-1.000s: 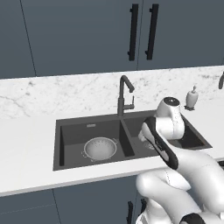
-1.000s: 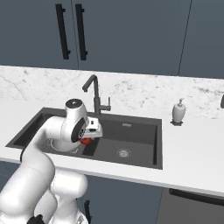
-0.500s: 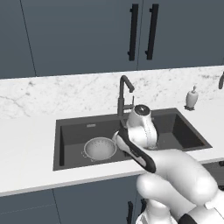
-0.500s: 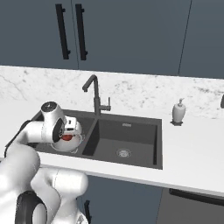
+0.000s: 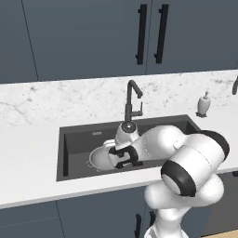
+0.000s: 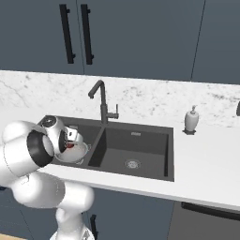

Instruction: Put the colander in the sink, put the apple in the colander, and turn on the sink faucet and pour water over the colander.

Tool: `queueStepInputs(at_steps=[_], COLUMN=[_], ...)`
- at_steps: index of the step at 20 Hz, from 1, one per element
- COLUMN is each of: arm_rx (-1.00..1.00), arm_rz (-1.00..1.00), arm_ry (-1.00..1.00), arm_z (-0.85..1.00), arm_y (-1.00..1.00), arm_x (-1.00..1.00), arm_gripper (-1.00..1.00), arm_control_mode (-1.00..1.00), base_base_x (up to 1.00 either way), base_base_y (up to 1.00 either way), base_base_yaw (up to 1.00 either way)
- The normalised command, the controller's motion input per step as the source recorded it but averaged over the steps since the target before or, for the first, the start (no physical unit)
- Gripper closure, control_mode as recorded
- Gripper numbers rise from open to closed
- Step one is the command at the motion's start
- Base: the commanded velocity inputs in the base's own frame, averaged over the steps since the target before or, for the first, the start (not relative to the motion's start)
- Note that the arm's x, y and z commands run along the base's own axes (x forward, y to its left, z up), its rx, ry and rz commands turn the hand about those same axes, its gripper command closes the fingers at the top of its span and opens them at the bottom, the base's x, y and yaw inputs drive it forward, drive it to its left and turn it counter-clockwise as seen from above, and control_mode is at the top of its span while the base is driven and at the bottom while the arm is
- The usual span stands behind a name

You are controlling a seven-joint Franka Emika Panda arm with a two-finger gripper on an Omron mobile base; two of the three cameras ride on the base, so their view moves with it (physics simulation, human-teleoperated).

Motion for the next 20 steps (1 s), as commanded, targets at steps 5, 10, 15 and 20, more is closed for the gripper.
queueStepInputs(at_steps=[5, 10, 15, 20], arm_rx=[0.02, 0.00, 0.00, 0.00], arm_rz=[-0.08, 0.00, 0.00, 0.00], arm_ry=[0.21, 0.37, 0.27, 0.05], arm_z=[-0.13, -0.34, -0.34, -0.24], arm_y=[0.18, 0.19, 0.30, 0.16], arm_x=[0.88, 0.56, 0.34, 0.26], arm_gripper=[1.00, 1.00, 1.00, 1.00], arm_control_mode=[-1.00, -1.00, -1.00, -1.00], base_base_x=[0.00, 0.00, 0.00, 0.00], base_base_y=[0.00, 0.00, 0.00, 0.00], base_base_yaw=[0.00, 0.00, 0.00, 0.00])
